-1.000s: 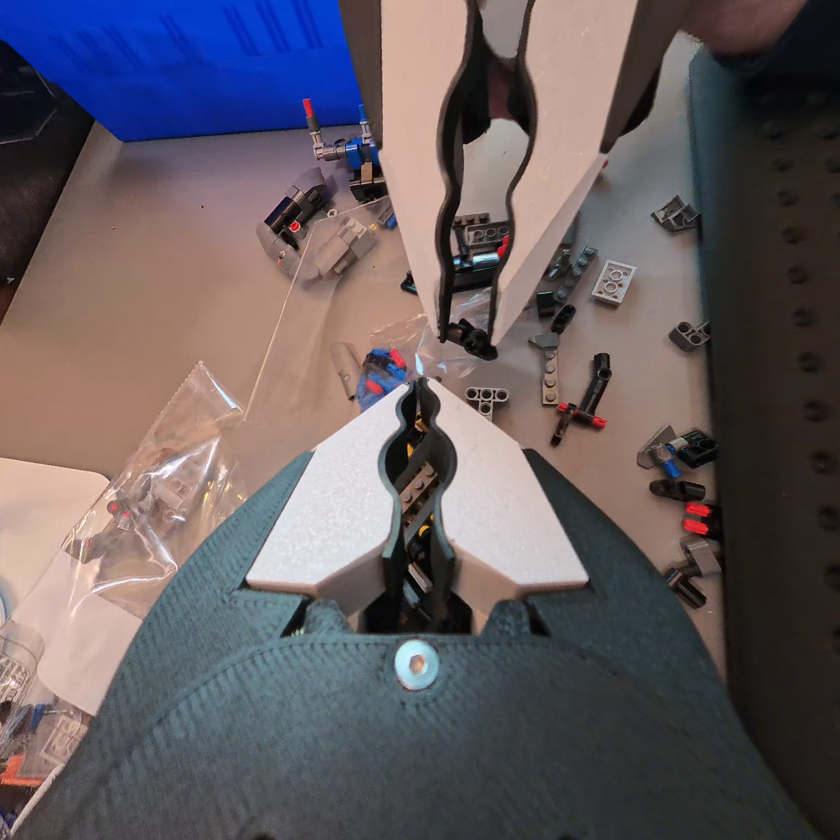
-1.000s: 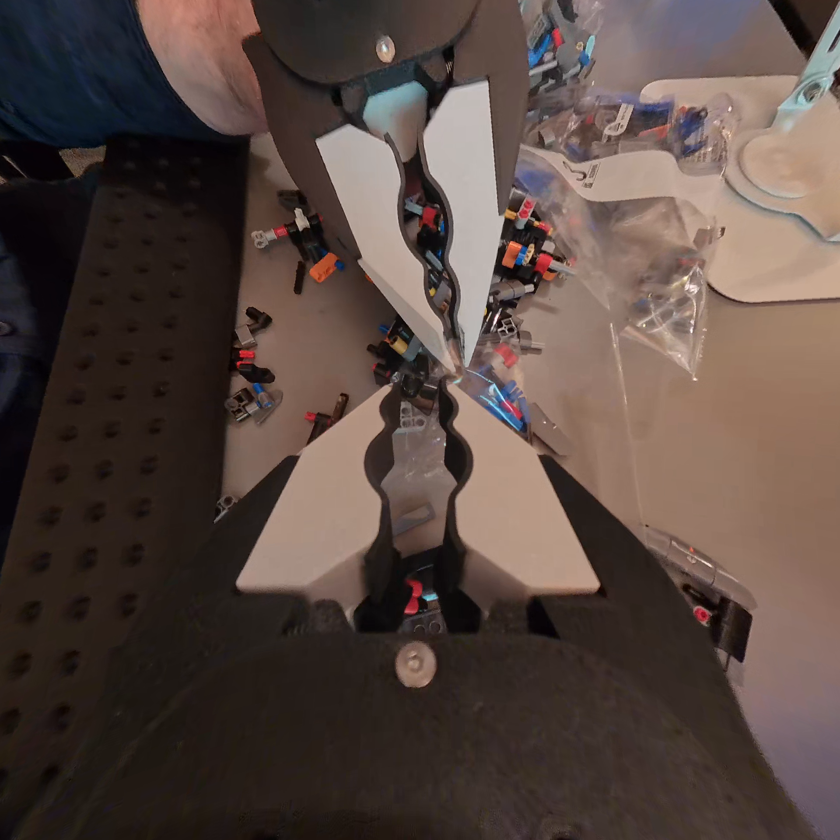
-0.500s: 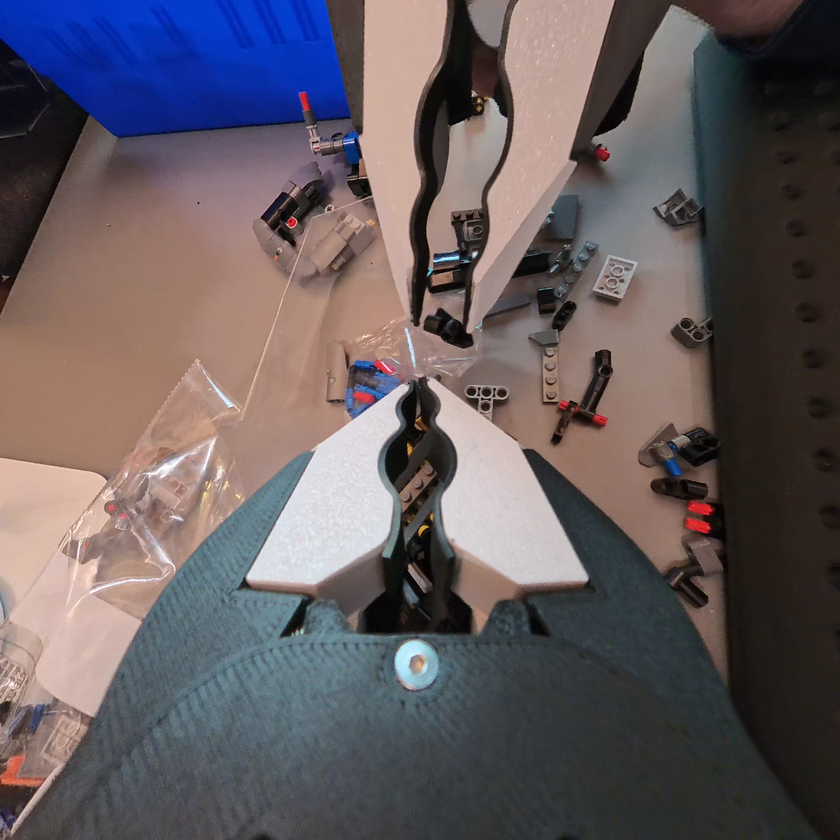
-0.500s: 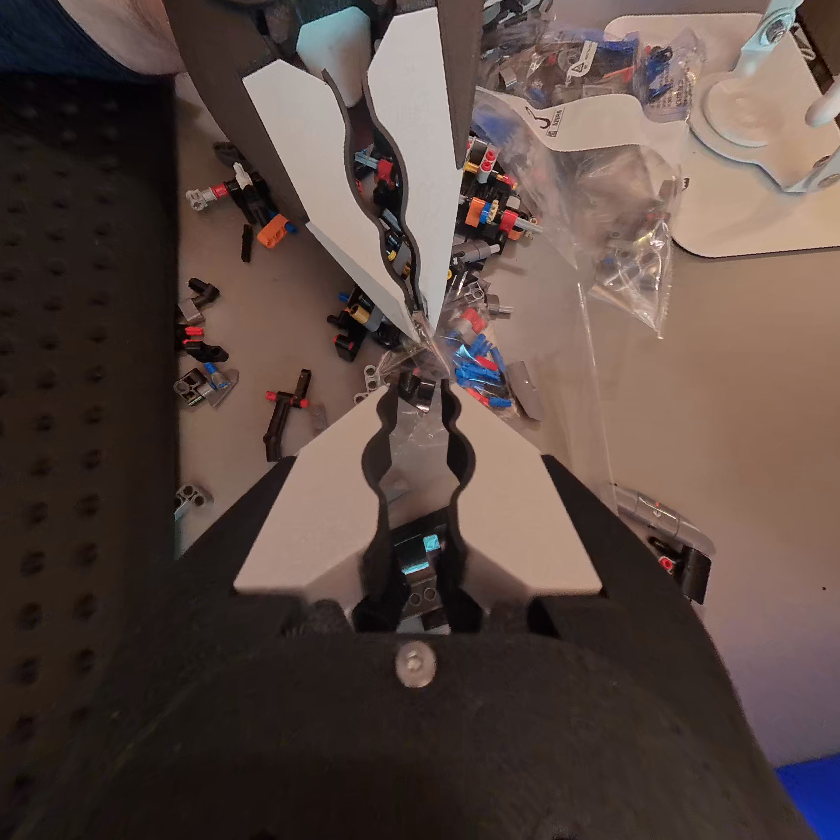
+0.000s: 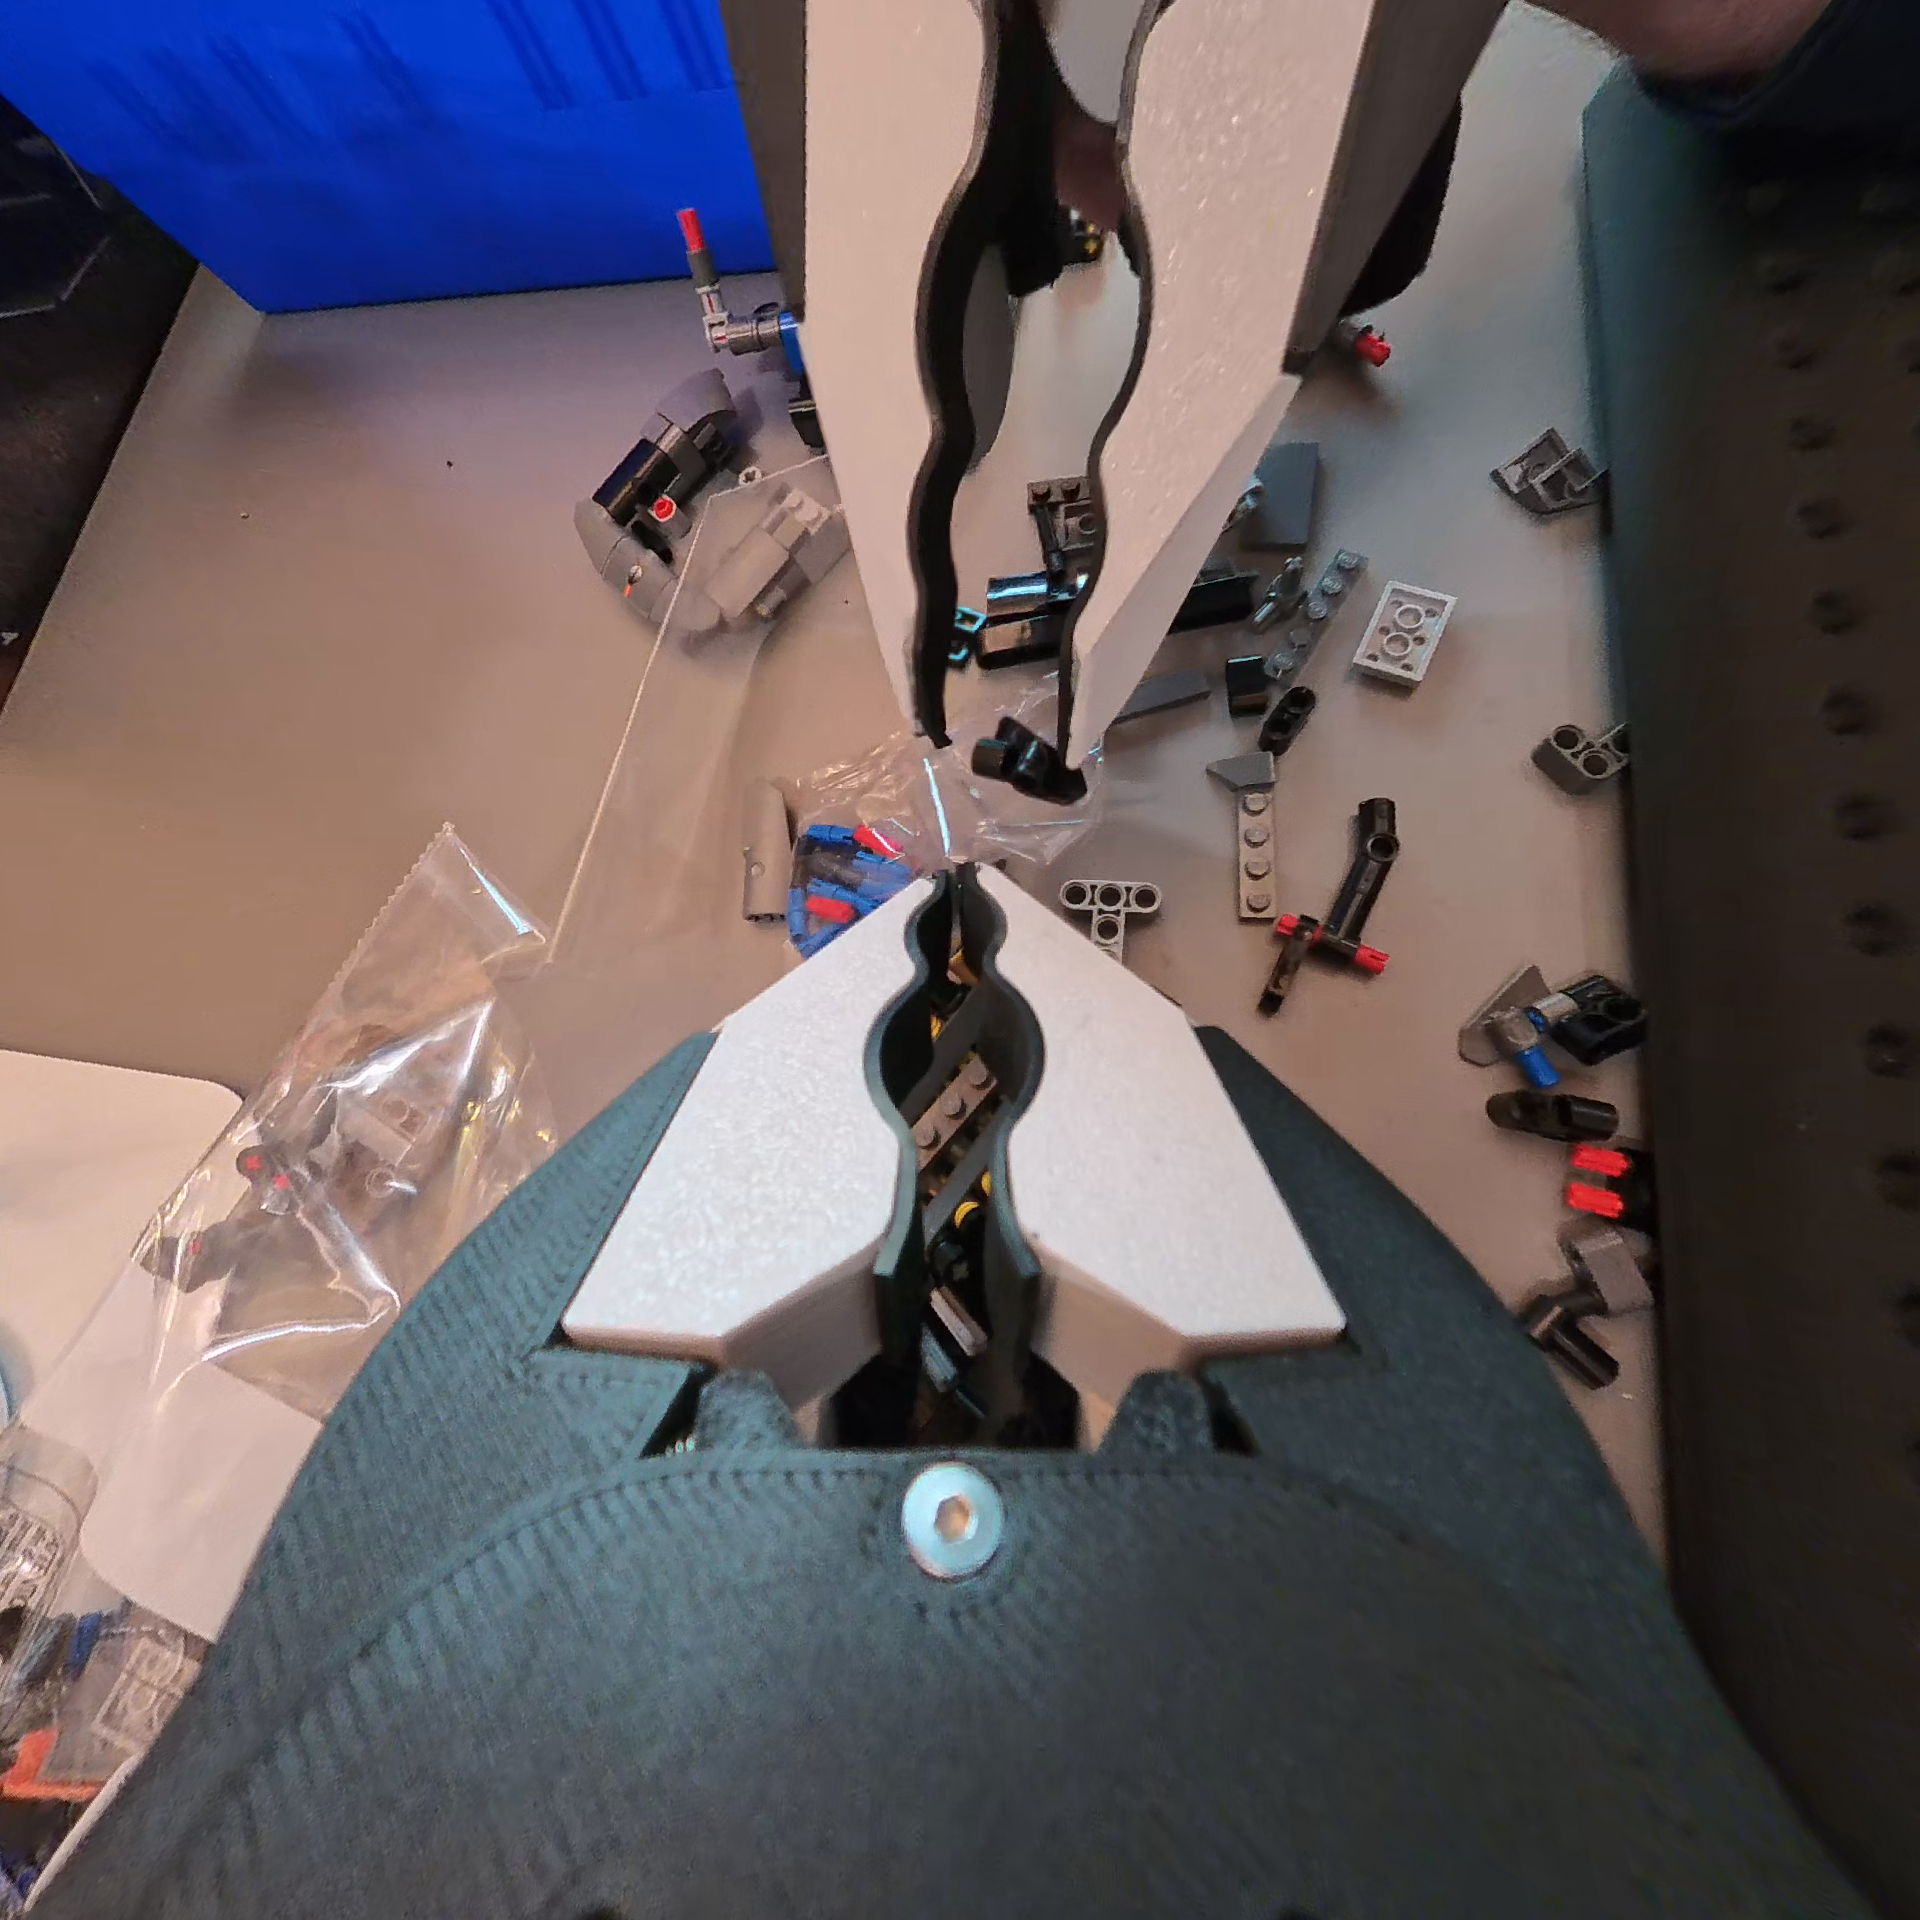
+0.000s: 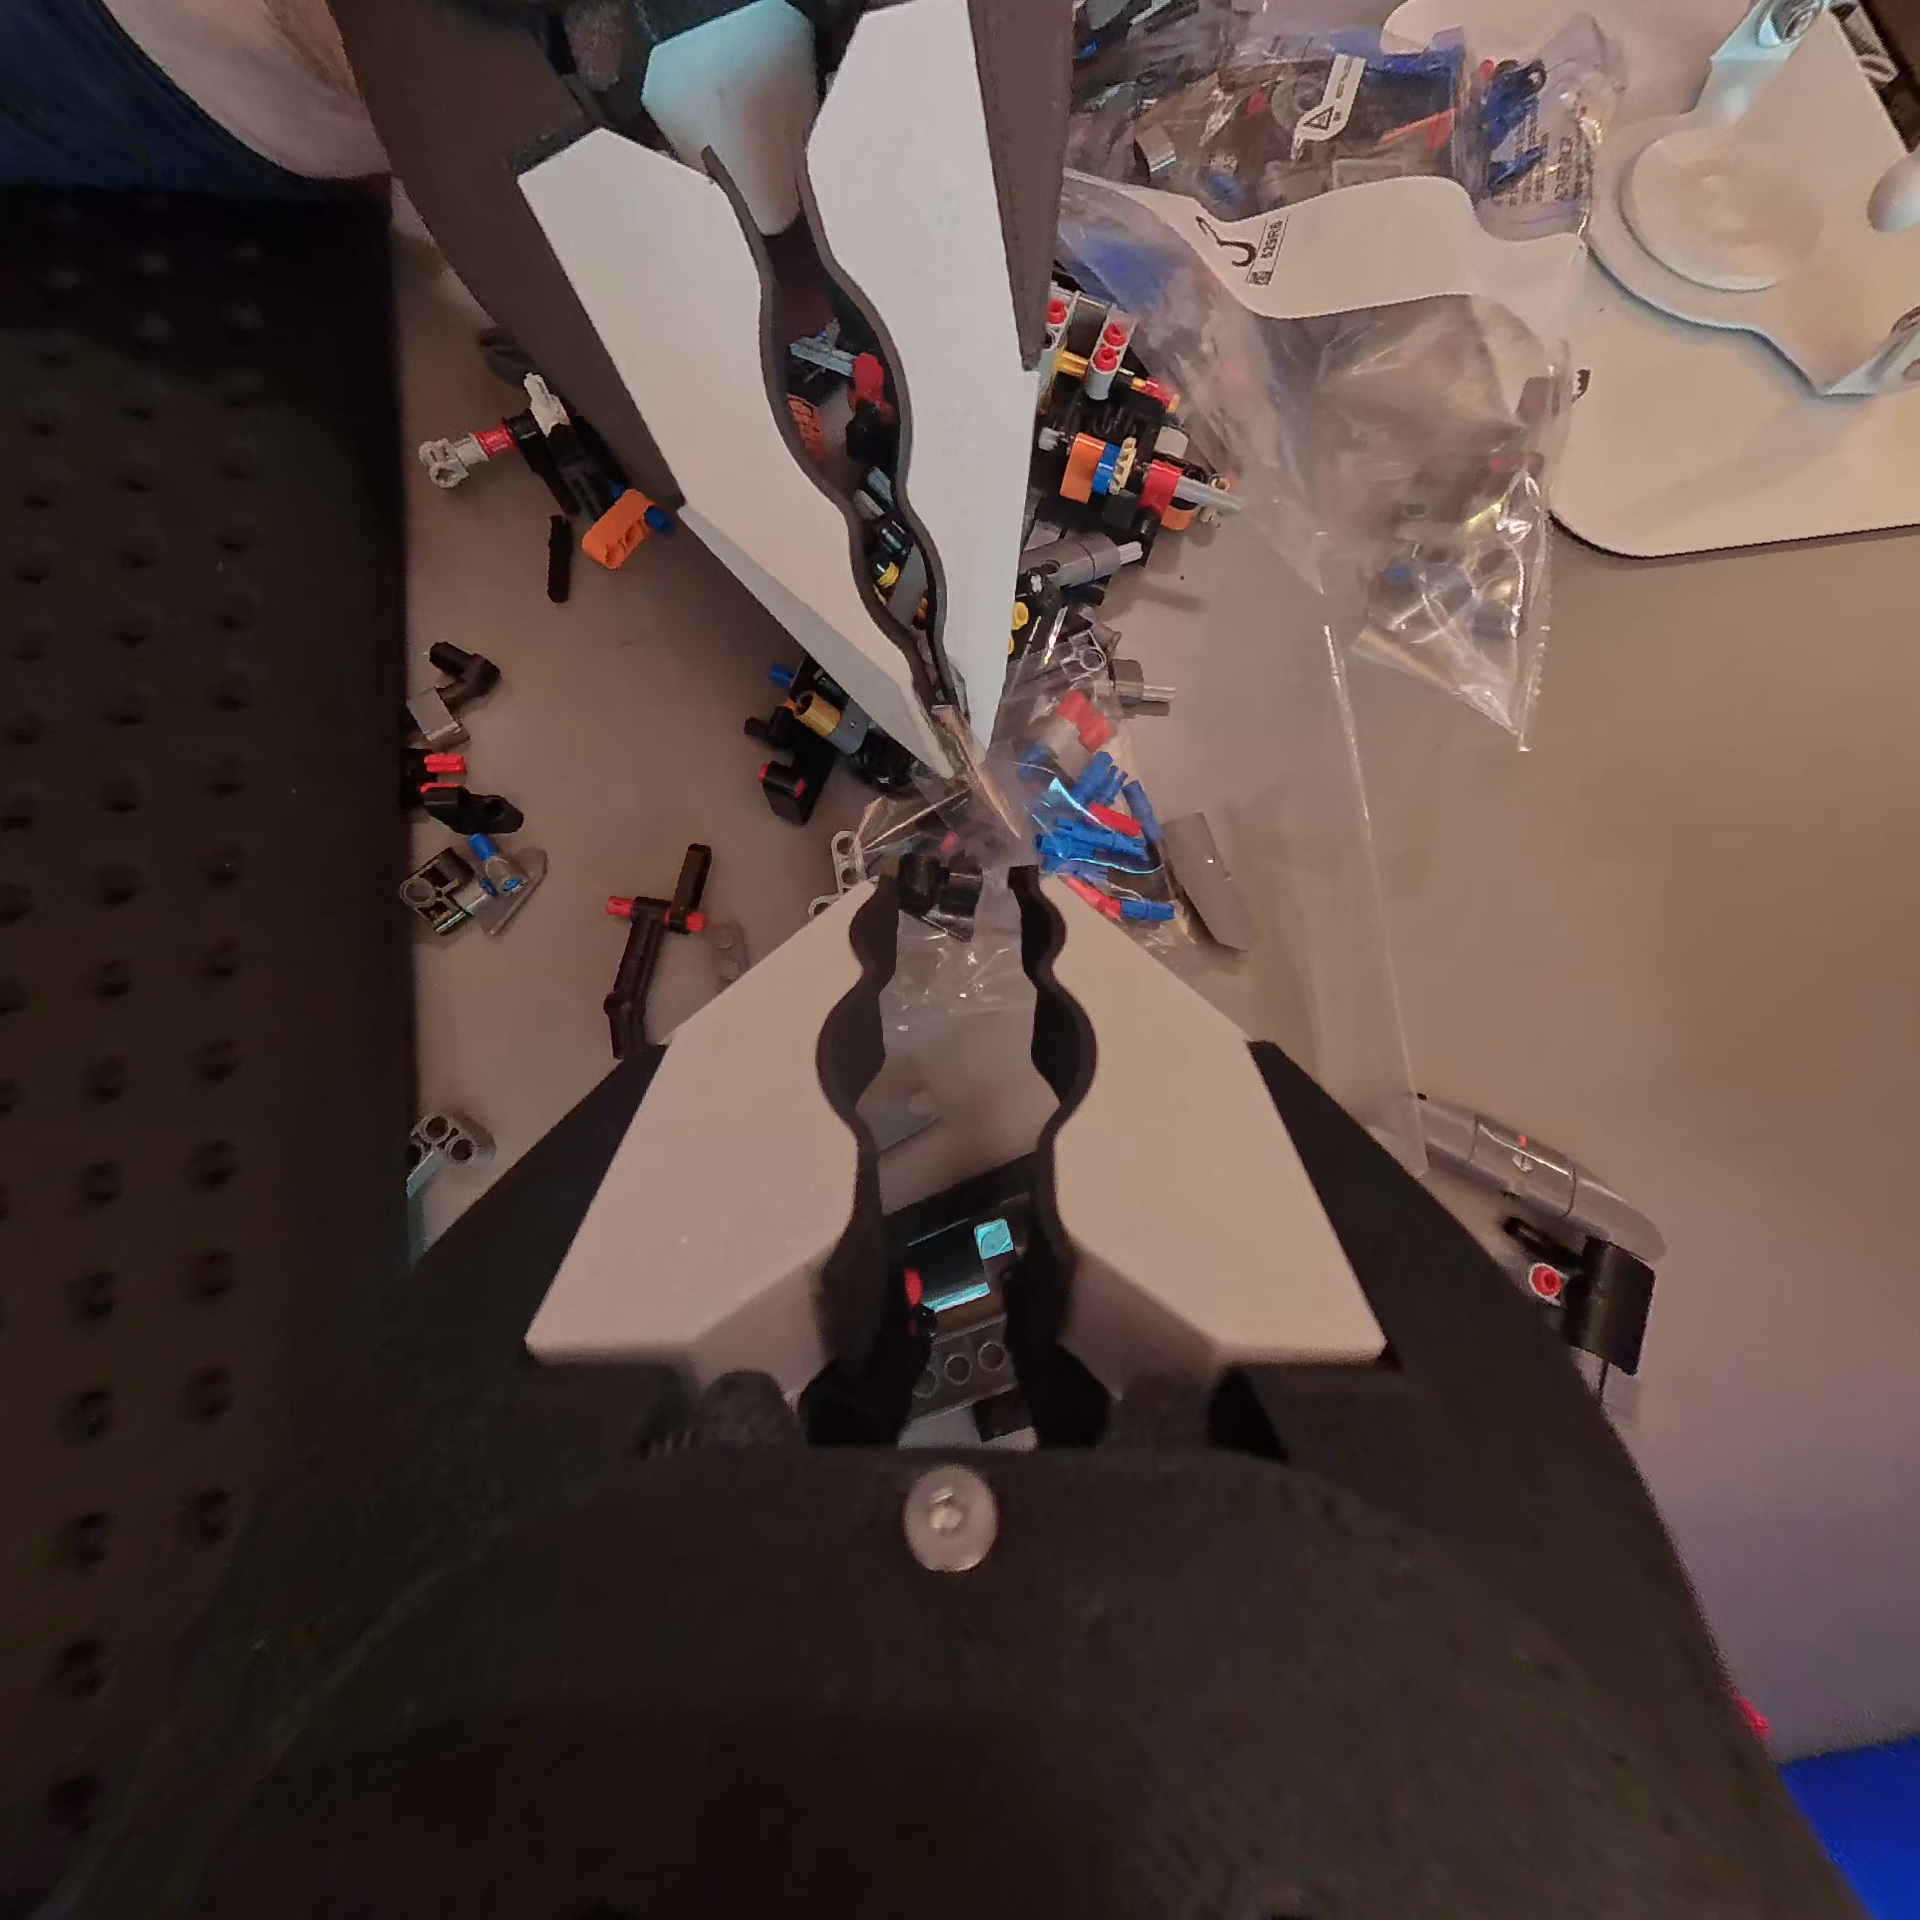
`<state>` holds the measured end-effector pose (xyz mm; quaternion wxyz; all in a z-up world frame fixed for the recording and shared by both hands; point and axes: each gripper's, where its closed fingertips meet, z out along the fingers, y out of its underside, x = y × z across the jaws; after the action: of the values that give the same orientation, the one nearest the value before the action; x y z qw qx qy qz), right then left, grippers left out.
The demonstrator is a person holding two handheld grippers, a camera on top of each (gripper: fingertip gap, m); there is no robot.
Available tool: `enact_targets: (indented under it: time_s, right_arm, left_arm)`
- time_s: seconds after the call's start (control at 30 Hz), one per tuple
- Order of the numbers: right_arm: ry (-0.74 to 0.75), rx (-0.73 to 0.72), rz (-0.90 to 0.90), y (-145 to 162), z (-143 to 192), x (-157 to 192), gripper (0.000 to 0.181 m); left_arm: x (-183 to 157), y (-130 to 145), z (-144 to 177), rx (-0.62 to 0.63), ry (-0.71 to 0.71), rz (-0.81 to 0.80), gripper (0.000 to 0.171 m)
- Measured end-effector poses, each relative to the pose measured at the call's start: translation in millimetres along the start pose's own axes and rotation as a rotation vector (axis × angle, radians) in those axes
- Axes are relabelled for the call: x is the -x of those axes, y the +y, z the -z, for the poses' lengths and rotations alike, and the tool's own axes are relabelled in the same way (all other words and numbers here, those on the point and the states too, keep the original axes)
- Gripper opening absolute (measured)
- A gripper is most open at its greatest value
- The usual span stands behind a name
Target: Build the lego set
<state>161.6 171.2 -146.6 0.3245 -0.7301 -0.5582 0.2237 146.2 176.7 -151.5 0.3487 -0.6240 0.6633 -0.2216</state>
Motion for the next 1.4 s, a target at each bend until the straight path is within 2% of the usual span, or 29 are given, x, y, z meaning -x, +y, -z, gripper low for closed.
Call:
enact_targets:
  time_s: [0.17,0.37,0.5,0.63,0.77,0.9,1.23,1.4]
  right_arm:
    - [-0.001,0.006,-0.039,0.5,-4.0,-2.5,0.025]
    - [0.066,0.036,-0.071,5.8,-4.7,-15.2,0.028]
    - [0.067,-0.03,-0.023,-9.0,2.9,-10.1,0.025]
    - [-0.062,-0.106,0.115,-28.0,4.1,26.4,0.024]
    - [-0.22,-0.018,0.23,-18.4,-15.6,67.5,0.025]
    - [-0.316,0.057,0.279,-9.6,-33.0,92.1,0.028]
    - [-0.429,0.131,0.313,-0.1,-50.1,120.6,0.031]
    - [-0.414,0.173,0.312,5.8,-59.4,119.7,0.021]
  left_arm:
    - [-1.6,0.7,-1.1,0.007,0.002,-0.013,0.0]
    - [-2.4,0.3,-1.6,0.007,0.005,-0.018,0.0]
    - [-1.8,0.2,-1.3,0.005,0.004,-0.016,0.0]
    - [-2.0,0.8,-2.0,0.008,0.006,-0.016,0.0]
    - [-2.0,1.1,-2.5,0.01,0.006,-0.015,0.0]
    - [-1.5,1.3,-2.4,0.01,0.005,-0.014,0.0]
    - [-1.8,1.2,-2.2,0.01,0.005,-0.016,0.0]
    - [-1.6,1.3,-2.0,0.011,0.004,-0.016,0.0]
